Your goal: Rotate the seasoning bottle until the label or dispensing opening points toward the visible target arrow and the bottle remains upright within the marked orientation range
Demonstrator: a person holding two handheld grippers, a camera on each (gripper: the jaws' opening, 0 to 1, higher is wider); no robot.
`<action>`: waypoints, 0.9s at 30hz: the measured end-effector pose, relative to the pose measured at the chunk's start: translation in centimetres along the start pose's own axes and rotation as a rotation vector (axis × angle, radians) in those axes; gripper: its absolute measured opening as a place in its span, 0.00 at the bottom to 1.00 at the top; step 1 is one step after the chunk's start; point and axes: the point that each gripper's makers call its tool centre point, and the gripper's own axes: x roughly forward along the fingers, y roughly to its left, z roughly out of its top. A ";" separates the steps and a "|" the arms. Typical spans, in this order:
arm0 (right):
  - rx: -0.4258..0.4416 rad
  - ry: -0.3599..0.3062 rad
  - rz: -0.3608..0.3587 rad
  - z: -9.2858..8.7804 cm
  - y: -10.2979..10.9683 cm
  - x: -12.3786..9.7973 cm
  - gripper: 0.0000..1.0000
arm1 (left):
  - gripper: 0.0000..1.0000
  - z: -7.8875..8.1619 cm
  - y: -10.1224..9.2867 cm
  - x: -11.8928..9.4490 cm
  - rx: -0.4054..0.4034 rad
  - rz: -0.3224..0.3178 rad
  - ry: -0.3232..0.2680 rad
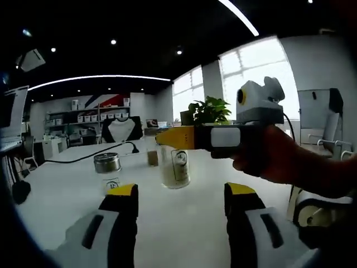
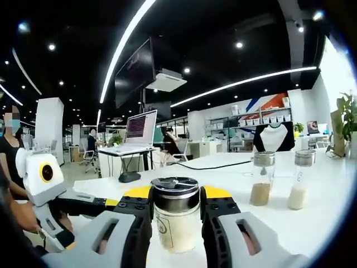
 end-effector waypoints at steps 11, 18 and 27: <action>0.018 0.042 -0.038 -2.0 -2.3 2.2 0.30 | 0.83 -0.5 0.2 -0.2 -0.043 -0.001 0.010; 0.010 0.078 -0.050 -3.4 -3.1 3.0 0.30 | 0.85 -0.8 0.1 -0.3 -0.033 -0.007 0.023; -0.025 0.082 -0.052 -3.5 -2.9 3.0 0.31 | 0.87 -1.1 -0.2 -0.2 -0.051 -0.022 0.025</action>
